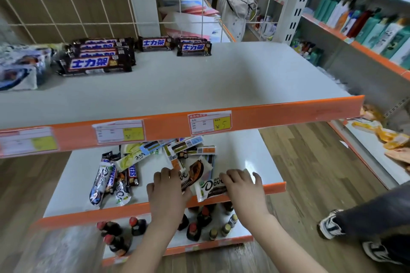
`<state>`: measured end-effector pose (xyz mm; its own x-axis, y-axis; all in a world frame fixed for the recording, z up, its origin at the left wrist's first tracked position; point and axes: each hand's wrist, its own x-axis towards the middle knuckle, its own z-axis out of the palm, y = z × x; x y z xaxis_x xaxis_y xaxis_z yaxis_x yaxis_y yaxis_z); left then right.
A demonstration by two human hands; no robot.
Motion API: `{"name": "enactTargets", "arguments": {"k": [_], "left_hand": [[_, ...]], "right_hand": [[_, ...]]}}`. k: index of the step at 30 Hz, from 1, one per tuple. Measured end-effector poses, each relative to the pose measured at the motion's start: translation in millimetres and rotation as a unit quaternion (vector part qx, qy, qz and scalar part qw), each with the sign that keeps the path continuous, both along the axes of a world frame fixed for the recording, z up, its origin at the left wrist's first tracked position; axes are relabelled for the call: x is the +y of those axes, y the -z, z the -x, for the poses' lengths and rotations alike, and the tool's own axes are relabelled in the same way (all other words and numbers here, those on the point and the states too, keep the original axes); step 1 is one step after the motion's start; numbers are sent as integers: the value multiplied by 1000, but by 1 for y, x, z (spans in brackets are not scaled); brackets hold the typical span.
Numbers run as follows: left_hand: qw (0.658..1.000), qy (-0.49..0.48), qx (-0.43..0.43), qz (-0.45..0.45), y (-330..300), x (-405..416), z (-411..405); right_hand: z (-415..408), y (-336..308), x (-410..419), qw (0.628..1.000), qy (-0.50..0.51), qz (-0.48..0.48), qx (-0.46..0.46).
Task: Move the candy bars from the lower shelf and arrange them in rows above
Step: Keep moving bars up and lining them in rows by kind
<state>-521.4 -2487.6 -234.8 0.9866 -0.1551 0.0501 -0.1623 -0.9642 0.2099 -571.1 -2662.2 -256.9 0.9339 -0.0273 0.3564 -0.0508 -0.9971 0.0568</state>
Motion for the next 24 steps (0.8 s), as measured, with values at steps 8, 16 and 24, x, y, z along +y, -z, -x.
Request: {"name": "enactTargets", "arguments": {"k": [8, 16, 24], "left_hand": [[1000, 10, 7, -3, -41, 21, 39], [999, 28, -28, 12, -86, 49, 85], [996, 45, -71, 22, -131, 77, 111]], "right_hand": [[40, -39, 21, 1000, -3, 2, -3], [91, -78, 44, 998, -27, 16, -62], [115, -122, 56, 995, -36, 31, -87]]}}
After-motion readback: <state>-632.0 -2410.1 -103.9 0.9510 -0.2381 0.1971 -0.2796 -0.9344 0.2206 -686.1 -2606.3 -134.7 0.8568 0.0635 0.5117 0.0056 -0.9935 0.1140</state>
